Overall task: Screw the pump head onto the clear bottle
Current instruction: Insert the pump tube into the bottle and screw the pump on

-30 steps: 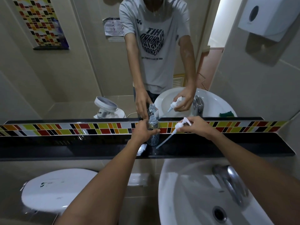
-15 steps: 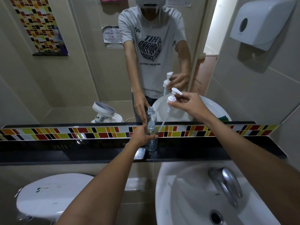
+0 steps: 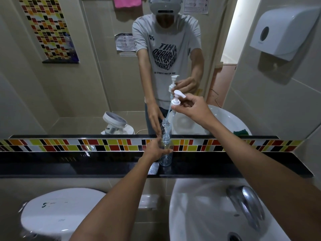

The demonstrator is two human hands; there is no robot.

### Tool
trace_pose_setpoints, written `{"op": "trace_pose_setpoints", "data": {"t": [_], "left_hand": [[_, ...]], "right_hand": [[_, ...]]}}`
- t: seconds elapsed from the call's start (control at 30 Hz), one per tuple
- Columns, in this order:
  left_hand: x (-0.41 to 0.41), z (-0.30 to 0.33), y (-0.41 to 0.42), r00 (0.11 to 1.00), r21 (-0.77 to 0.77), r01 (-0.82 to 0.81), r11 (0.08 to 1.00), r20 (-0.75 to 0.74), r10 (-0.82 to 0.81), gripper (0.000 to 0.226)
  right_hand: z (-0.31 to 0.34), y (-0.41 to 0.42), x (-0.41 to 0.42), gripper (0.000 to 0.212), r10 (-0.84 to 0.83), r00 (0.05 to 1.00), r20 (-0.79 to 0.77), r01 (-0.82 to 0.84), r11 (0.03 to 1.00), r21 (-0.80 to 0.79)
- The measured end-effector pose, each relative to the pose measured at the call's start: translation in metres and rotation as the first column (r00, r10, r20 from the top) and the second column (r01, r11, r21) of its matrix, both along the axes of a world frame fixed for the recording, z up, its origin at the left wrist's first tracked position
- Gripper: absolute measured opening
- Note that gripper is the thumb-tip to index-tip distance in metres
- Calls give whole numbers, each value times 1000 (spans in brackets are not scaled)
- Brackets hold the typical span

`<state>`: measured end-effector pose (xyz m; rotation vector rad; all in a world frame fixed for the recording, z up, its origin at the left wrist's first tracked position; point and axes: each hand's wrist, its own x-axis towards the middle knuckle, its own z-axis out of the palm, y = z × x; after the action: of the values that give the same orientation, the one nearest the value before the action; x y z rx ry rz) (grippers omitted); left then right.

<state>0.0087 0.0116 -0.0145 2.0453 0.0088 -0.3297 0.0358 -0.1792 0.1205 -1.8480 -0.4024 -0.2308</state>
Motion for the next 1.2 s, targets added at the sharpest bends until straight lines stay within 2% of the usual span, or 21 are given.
{"op": "trace_pose_setpoints", "data": {"t": [0.33, 0.57, 0.8, 1.03, 1.2], "left_hand": [[6, 0, 2, 1000, 35, -2, 999, -27, 3, 67], [6, -2, 3, 1000, 26, -17, 1000, -24, 17, 65], [3, -3, 3, 1000, 28, -25, 999, 12, 24, 66], [1, -2, 2, 999, 3, -36, 999, -1, 36, 72], [1, -2, 3, 999, 13, -36, 999, 12, 36, 70]], "right_hand": [[-53, 13, 0, 47, -7, 992, -126, -6, 995, -104], [-84, 23, -5, 42, 39, 970, -238, -59, 995, -78], [-97, 24, -10, 38, 71, 962, -265, -98, 991, -90], [-106, 28, -15, 33, -44, 979, -198, 16, 990, -141], [-105, 33, -13, 45, -149, 973, -174, 99, 959, -267]]}}
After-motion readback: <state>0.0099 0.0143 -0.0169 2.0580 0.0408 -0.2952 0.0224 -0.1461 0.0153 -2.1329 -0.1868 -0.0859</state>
